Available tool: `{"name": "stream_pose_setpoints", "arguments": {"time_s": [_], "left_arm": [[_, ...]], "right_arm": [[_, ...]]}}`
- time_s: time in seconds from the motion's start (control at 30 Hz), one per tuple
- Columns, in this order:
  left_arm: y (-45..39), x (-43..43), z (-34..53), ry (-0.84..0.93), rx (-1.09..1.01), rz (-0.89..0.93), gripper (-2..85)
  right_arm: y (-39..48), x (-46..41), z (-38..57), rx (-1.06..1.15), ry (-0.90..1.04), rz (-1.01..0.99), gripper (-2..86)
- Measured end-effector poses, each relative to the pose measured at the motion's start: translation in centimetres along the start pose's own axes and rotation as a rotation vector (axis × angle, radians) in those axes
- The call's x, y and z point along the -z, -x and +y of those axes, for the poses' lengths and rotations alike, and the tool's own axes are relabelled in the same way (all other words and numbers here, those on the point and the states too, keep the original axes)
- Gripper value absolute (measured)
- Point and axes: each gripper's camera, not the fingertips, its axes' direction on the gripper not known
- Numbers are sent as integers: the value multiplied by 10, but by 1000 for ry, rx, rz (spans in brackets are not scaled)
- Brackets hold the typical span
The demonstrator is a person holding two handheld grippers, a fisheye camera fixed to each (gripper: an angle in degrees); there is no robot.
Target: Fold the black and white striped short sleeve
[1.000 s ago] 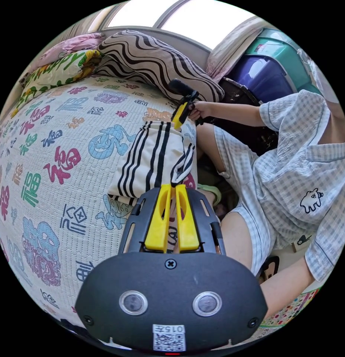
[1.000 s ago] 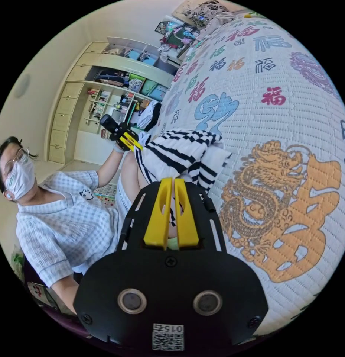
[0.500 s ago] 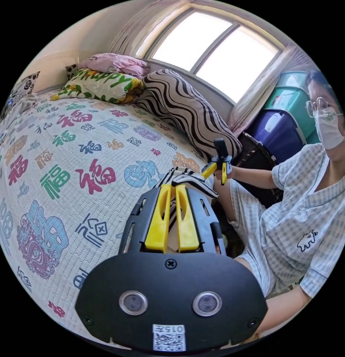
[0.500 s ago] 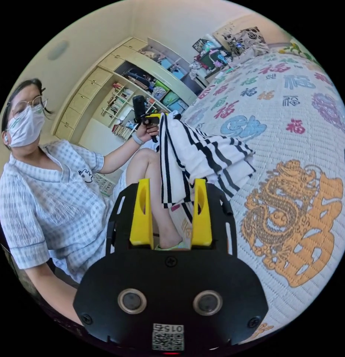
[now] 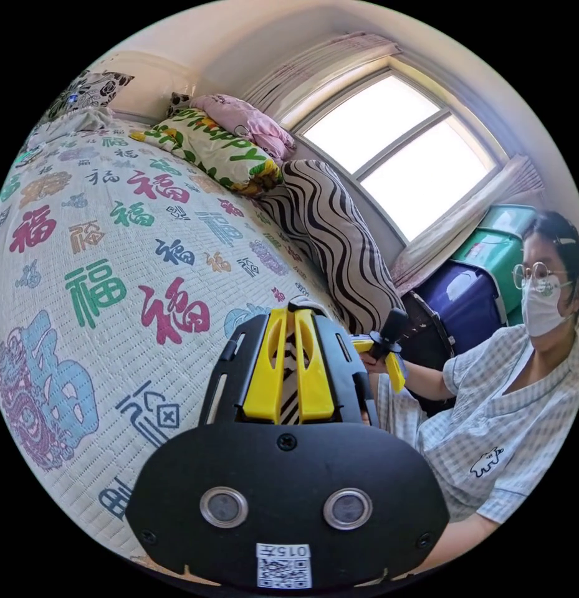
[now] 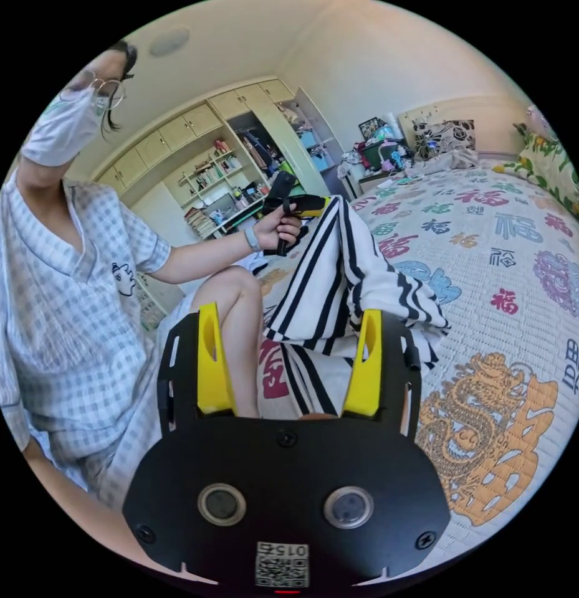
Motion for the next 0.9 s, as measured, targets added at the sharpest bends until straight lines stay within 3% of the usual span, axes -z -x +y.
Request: {"name": "stream_pose_setpoints", "arguments": {"time_s": [0.13,0.23,0.4,0.57,0.77,0.9], "left_arm": [[7,-20,-32,62,19,-46,-2],[14,-29,-44,82,32,-51,-2],[28,-29,-43,95,76,-48,-2],[30,-21,-50,68,81,-3,-2],[-52,15,-101,-57,-211,82,-2],[-139,29,-86,12,-501,32,-2]], "right_arm": [[11,-19,2,22,27,173,264],[14,-25,-1,1,32,325,190],[-3,-9,-5,-130,-44,284,50],[-32,32,-32,-194,-123,183,27],[-29,107,-119,-56,-177,113,22],[28,136,-155,156,-75,167,25]]}}
